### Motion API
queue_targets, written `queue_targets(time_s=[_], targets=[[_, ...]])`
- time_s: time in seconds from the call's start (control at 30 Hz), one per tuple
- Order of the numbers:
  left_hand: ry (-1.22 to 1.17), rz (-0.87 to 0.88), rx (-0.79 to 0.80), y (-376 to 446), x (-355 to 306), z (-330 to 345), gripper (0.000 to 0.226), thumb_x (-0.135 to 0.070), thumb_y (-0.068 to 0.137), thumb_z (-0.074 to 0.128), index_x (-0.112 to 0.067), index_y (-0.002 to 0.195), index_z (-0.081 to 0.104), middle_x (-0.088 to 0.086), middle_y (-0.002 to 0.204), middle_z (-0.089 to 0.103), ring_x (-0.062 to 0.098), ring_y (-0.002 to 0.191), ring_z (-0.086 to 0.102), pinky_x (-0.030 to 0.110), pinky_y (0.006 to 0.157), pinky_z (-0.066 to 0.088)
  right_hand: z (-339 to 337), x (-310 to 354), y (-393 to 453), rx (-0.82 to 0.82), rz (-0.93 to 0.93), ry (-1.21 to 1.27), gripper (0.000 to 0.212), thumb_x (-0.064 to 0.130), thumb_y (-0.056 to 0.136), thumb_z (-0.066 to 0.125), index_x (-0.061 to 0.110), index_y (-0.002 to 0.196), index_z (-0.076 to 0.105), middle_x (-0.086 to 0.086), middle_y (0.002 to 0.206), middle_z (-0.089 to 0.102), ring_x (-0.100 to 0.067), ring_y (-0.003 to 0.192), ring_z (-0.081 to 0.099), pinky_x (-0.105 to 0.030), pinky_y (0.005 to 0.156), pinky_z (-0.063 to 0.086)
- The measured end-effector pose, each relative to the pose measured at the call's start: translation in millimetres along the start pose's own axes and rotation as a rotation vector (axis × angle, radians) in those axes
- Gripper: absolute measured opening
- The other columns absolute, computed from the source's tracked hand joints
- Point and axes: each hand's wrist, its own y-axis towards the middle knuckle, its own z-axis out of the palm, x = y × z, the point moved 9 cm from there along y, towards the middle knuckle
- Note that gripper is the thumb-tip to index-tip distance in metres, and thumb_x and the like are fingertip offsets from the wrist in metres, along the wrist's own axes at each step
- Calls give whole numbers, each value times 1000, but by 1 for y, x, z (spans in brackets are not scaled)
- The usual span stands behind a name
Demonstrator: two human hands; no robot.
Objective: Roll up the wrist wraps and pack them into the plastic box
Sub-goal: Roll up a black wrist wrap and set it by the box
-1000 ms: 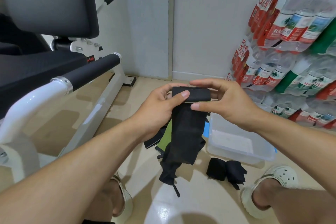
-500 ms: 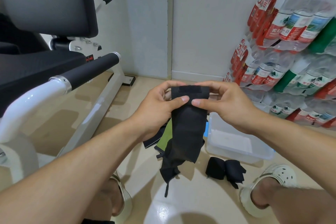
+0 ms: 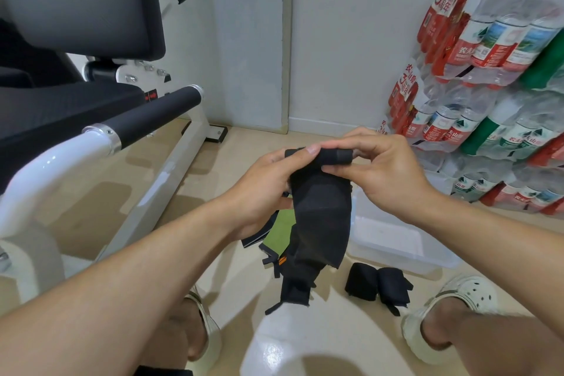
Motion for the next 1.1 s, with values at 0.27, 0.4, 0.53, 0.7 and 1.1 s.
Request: queue_targets(time_s=[0.27,0.4,0.53,0.7,1.1], targets=[[-113,19,-56,2,-1,-8,29,-19,96,66,-14,124,65,9,113,75,18,98,74,32,76,60,2,-13,2,117,118,52,43,7,74,87,25,112,78,3,113,74,-17,107,72,-36,92,60],[-99,70,-87,2,-6,-13,36,-4,91,71,-16,124,64,10,105,76,24,95,75,33,76,61,5,-27,-3,173,297,121,57,32,71,84,33,126,68,7,121,72,-22,101,75,-29,78,60],[-64,127,-97,1,-11,-13,42,8,86,71,-14,122,64,5,94,76,19,85,75,28,67,59,12,-31,-6,219,332,177,49,35,79,77,28,127,68,0,121,72,-21,105,74,-41,84,63],[-26,155,-116,2,-12,-14,45,10,83,74,-16,118,65,2,93,77,14,82,75,24,64,57,8,-31,-6,139,309,177,47,31,76,78,20,120,70,-7,115,73,-31,99,75,-46,82,64],[60,-19,-18,1,2,-11,58,-55,84,63,-19,130,65,2,115,75,16,103,73,37,94,55,4,-17,-1,15,200,239,28,-2,84,78,15,106,72,-10,106,74,-28,86,77,-28,69,60]])
